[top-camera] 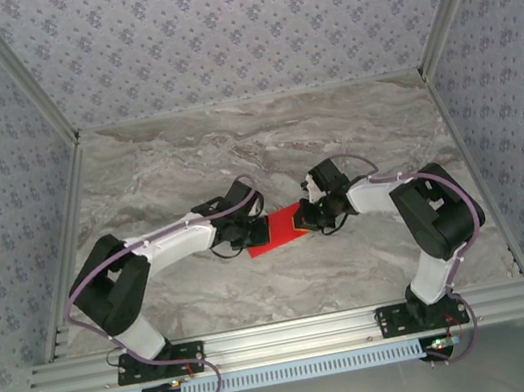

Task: Fold a paper plane with a square sheet of paper (pick it up from the middle)
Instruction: First fold in half a square sheet of paper at the center of the table.

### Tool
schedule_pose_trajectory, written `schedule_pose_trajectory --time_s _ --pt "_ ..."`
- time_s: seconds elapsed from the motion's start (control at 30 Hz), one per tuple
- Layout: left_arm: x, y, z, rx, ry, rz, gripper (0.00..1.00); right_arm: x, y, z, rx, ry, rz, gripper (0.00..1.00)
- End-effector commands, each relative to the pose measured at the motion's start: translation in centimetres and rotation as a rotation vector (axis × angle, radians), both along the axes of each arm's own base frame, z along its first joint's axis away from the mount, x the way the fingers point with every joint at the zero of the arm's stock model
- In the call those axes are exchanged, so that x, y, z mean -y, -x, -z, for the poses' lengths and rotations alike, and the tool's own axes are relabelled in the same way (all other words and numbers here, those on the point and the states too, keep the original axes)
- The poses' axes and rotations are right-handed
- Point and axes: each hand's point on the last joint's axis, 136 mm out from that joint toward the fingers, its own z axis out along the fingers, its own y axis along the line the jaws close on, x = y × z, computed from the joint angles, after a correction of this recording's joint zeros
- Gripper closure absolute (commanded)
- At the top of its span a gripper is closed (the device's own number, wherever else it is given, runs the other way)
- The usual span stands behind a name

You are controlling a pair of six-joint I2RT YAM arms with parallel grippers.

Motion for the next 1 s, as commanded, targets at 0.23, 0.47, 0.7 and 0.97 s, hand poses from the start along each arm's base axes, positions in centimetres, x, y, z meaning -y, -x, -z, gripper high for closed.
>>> schedule_pose_trajectory --time_s 0.23,0.47,0.7,0.97 --pt "5.9 -1.1 -0.5 0.046 0.192 -0.298 1.0 0.4 0.4 -1.4 0.021 -0.054 0.071 1.0" --pt "4.8 -1.2 1.0 0.06 0.225 -0.431 1.0 0.5 1.2 -1.5 0.015 -0.089 0.117 1.0" --pt "4.0 -0.9 1.8 0.051 0.226 -0.476 1.0 -0.2 0.4 -1.2 0.012 -0.094 0.143 1.0" --pt "3.7 -0.6 2.6 0.033 0.248 -0.503 1.0 -1.4 0.5 -0.1 -0.014 -0.092 0.132 1.0"
